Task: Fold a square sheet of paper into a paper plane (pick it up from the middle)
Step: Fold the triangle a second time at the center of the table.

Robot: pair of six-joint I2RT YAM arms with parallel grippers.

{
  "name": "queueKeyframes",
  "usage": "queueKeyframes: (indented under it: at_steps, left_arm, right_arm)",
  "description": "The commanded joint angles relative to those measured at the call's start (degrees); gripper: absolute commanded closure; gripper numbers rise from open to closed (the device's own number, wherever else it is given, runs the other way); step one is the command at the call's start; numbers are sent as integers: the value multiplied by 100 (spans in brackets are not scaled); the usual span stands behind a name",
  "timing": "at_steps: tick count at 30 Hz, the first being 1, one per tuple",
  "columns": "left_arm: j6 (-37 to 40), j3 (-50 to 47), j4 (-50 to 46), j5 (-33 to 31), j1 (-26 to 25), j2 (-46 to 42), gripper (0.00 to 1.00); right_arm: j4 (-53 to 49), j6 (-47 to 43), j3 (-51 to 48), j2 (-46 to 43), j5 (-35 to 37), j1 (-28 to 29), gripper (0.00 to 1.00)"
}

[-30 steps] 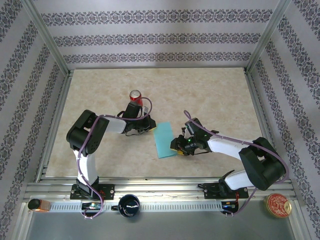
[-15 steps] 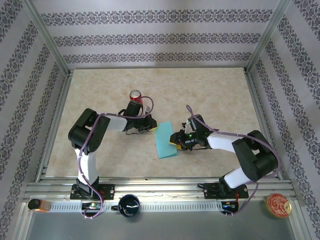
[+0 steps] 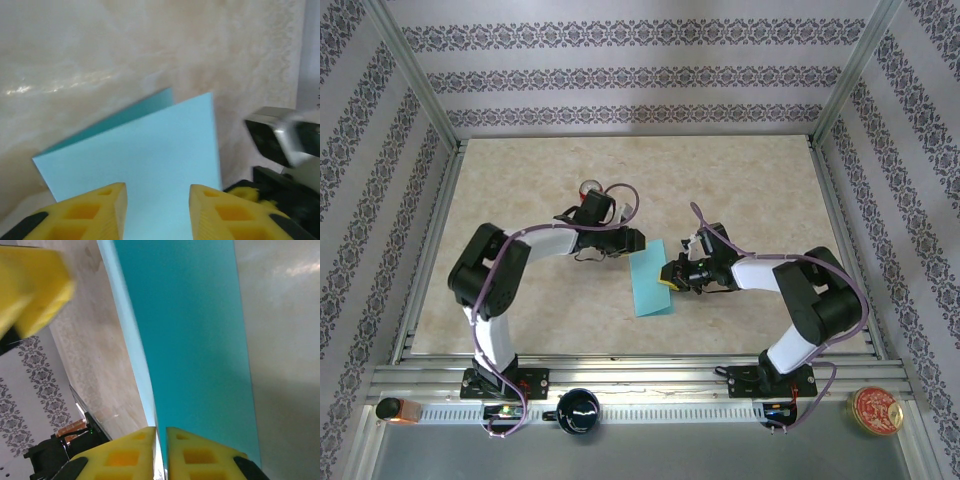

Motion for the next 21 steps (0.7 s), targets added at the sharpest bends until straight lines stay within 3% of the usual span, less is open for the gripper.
queueKeyframes:
  at_steps: [1, 14, 21]
  left_arm:
    - [339, -238, -168, -410, -132, -840, 60]
    - [683, -1684, 197, -1260, -476, -2906, 54]
    - [1600, -1771, -205, -2305, -1305, -3350, 53]
  right_arm:
    - [201, -14, 59, 118, -132, -37, 89]
    - [447, 307, -224, -154, 170, -37, 98]
    - [592, 490, -255, -206, 310, 6, 100]
